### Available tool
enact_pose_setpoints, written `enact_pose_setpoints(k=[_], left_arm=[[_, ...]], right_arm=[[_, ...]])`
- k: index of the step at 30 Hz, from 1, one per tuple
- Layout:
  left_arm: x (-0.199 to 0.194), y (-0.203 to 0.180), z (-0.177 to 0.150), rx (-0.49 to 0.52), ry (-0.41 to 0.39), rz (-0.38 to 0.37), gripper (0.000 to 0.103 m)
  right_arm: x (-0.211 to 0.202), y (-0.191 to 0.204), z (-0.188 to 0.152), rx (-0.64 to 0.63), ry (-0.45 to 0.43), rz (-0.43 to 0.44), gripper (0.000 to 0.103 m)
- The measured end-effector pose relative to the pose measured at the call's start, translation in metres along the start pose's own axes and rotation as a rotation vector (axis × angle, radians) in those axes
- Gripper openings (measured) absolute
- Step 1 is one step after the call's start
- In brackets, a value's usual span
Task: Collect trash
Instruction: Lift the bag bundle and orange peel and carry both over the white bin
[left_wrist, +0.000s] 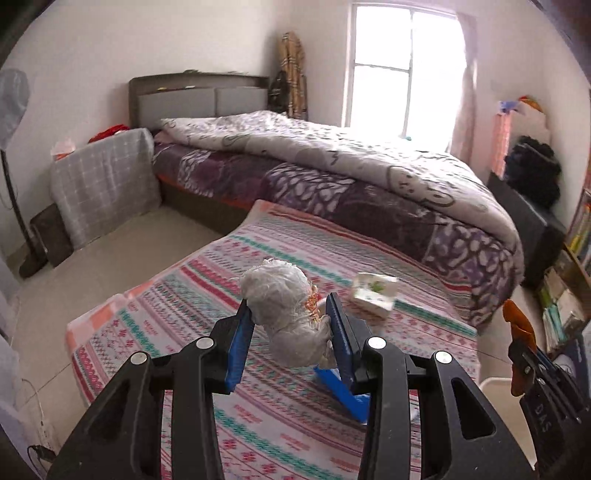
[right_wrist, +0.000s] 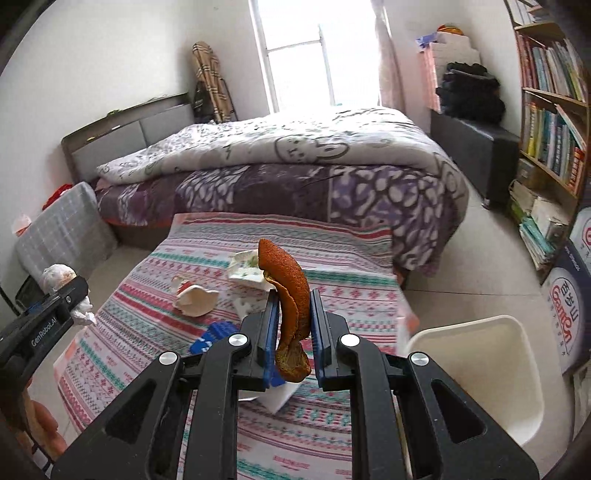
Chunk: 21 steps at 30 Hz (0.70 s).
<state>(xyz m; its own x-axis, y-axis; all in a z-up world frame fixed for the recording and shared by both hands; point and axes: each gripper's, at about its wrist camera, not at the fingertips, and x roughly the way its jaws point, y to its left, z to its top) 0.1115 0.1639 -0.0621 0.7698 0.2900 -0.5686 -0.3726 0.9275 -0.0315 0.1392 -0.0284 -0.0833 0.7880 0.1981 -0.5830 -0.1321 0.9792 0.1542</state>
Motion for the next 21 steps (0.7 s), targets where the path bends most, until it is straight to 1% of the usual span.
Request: enact_pose_setpoints(k=[12,21], left_arm=[[-0.010,-0.064,-0.006,0.067,0.001,-0.087,0.040],[-0.013,-0.114,-0.020,0.131,0.015,-0.149,0.040]], right_arm=[[-0.017,-0.061,0.004,0.074,-0.019,-0.089,0.016],[-0.025,-0.111,0.005,0.131,-0.018,-0.170,0.016]])
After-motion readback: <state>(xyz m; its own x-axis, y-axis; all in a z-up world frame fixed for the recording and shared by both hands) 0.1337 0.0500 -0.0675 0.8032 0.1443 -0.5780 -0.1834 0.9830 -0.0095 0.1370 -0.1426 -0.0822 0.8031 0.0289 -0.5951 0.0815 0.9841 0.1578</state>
